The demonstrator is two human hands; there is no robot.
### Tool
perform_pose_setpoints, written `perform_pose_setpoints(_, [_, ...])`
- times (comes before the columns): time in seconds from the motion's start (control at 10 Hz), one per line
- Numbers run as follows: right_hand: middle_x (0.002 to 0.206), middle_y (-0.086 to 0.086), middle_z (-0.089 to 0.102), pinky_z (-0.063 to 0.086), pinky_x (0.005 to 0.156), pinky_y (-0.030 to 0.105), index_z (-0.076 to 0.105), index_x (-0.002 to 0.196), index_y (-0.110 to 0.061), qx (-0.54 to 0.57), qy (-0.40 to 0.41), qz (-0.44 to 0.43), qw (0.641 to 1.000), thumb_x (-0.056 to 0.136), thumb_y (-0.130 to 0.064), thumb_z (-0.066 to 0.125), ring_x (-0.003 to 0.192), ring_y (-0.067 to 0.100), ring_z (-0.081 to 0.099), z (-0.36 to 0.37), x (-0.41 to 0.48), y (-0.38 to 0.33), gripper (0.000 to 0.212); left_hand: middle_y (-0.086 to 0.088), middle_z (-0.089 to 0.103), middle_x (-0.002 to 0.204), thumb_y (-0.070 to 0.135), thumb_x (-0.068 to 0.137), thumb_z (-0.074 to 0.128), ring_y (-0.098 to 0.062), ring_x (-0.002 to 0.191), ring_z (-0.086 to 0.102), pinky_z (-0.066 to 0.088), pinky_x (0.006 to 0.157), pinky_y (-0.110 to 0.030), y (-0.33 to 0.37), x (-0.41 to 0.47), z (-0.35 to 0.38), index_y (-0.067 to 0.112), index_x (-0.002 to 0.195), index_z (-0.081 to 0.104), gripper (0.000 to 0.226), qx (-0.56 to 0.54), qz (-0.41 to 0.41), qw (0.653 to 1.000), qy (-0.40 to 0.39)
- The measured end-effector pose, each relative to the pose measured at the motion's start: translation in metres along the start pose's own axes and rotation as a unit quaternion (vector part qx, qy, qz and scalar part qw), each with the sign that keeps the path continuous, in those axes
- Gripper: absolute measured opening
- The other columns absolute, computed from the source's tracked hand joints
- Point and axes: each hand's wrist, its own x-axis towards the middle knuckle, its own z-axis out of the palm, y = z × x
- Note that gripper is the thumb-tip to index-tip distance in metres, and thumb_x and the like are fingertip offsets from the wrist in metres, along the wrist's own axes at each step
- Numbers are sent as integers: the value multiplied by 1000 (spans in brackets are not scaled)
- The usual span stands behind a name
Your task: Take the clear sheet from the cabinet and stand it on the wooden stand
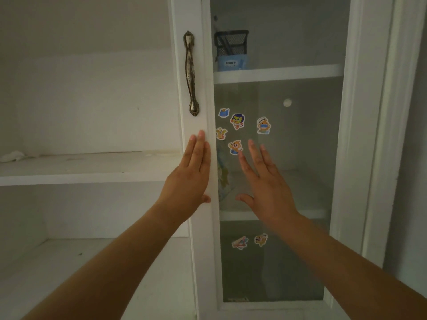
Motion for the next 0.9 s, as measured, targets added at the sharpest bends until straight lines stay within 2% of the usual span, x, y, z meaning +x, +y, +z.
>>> perform_pose_setpoints(0.2, [155,10,9,33,106,51,19,144,-14,19,-12,-2,1000,61,-36,81,140,30,4,2,2,2,106,-7,-36,142,48,70,68,-25,134,-28,34,104,-37,-3,2,6,5,137,-22,120,-15,7,1000,18])
perform_pose_setpoints(0.3, [156,10,4,27,110,50,16,145,-14,21,-26,3,999,64,-34,78,139,27,-5,2,3,1,104,-7,-35,142,47,70,68,-27,137,-25,35,103,-37,-3,4,8,4,140,-18,119,-13,2,1000,20])
perform_pose_setpoints(0.5, [156,8,-5,20,113,48,9,145,-16,19,-48,3,999,70,-34,75,141,28,-7,-3,4,0,102,-7,-29,144,45,67,72,-31,140,-15,37,101,-42,-4,3,8,4,141,-12,120,-12,6,999,29])
perform_pose_setpoints(0.6, [155,6,-12,16,114,46,3,146,-19,14,-61,-2,998,74,-36,71,141,27,-12,-5,3,0,100,-11,-26,147,49,68,70,-32,141,-13,34,104,-41,-3,2,5,3,141,-13,119,8,0,1000,23])
perform_pose_setpoints(0.7, [156,7,-6,20,113,46,10,145,-20,23,-60,-3,998,73,-35,73,142,29,-6,-10,2,0,97,-15,-13,154,51,68,69,-32,142,-7,16,108,-42,-4,0,1,3,143,-7,117,15,-4,1000,20])
perform_pose_setpoints(0.8, [156,6,-3,20,114,45,10,145,-21,42,-65,3,997,78,-38,67,143,28,-2,-19,3,-3,89,-10,-11,155,58,72,60,-28,142,-7,3,111,-43,-3,-1,-6,12,145,-8,109,-20,-20,999,23])
perform_pose_setpoints(0.9, [156,6,0,18,114,47,9,146,-22,46,-66,20,997,87,-45,53,143,27,1,-35,3,-10,77,-6,-3,156,69,73,38,-28,143,-4,2,112,-45,1,-11,-17,20,145,-8,98,-50,-35,997,36])
